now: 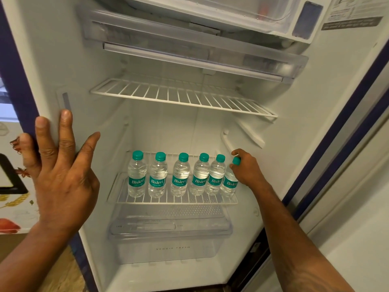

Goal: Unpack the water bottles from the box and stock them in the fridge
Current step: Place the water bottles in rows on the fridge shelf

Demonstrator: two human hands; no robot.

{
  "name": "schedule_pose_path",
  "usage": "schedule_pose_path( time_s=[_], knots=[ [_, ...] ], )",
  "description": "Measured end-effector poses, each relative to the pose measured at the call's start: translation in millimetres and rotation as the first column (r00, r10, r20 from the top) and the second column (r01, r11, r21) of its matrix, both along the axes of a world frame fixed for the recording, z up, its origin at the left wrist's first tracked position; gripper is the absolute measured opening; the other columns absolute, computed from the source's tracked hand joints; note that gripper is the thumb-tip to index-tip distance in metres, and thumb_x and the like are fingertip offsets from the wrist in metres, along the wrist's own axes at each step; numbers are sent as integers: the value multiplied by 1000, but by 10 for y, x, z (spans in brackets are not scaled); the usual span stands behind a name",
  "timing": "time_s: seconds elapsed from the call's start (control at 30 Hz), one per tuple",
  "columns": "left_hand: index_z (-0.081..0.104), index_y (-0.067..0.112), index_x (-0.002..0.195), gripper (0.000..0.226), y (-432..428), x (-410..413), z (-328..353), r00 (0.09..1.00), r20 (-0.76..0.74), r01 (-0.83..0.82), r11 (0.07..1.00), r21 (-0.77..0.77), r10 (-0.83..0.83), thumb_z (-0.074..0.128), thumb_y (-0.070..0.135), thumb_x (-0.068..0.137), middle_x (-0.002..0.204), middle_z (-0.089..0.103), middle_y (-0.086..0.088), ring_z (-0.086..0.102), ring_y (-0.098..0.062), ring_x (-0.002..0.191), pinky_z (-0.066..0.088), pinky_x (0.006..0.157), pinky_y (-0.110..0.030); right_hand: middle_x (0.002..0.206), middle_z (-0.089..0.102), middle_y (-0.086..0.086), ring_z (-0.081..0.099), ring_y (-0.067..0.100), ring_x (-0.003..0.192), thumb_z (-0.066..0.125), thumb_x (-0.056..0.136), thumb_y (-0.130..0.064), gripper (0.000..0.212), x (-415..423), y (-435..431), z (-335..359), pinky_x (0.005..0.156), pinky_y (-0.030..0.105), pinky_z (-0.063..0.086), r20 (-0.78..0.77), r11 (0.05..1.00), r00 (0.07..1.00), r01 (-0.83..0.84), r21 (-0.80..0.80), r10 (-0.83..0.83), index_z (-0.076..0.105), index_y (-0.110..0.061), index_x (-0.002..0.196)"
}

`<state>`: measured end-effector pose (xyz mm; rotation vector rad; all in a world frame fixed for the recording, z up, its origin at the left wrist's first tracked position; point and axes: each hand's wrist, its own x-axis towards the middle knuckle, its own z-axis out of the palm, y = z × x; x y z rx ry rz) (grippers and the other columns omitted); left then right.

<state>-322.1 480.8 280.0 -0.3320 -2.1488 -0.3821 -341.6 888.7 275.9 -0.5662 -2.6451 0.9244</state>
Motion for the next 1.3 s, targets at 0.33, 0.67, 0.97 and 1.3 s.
schedule_pose_path(
  time_s=[0.33, 0.67, 0.97, 1.3],
  knots=[
    [49, 11, 153, 51, 72, 113, 99, 993, -108, -48, 999, -23, 45, 39, -1, 104, 173, 8, -14, -12, -30, 159, -6, 128, -53, 142, 50, 7, 52, 26, 125, 58, 98, -17, 37, 226, -283, 152, 104, 35, 44, -219, 995, 972, 65, -78, -81, 51, -20, 134],
    [51, 12, 152, 57, 124, 228, 182, 996, -70, -46, 999, 12, 47, 40, -1, 97, 171, 14, -22, -3, -35, 158, 2, 127, -60, 124, 63, 0, 56, 8, 113, 58, 97, -12, 25, 785, -1220, 21, 101, 27, 49, -527, 977, 844, -184, -107, 101, 61, -14, 121],
    [57, 10, 147, 62, 23, 331, 211, 998, -58, 29, 1000, -3, -29, 47, -11, 90, 168, 21, -24, -4, -29, 160, 5, 129, -56, 129, 60, -9, 50, -3, 125, 57, 97, -14, 25, 1171, -1978, -119, 107, 15, 38, -539, 906, 790, -409, -107, 292, 62, -14, 122],
    [56, 7, 146, 67, -111, 598, -57, 997, 41, 66, 998, -24, -65, 53, -24, 87, 166, 26, -25, 16, -43, 157, 12, 130, -52, 136, 55, -11, 45, -4, 129, 57, 97, -18, 29, 1476, -2232, -396, 104, 3, 30, -380, 840, 813, -523, -143, 441, 61, -17, 126]
  ],
)
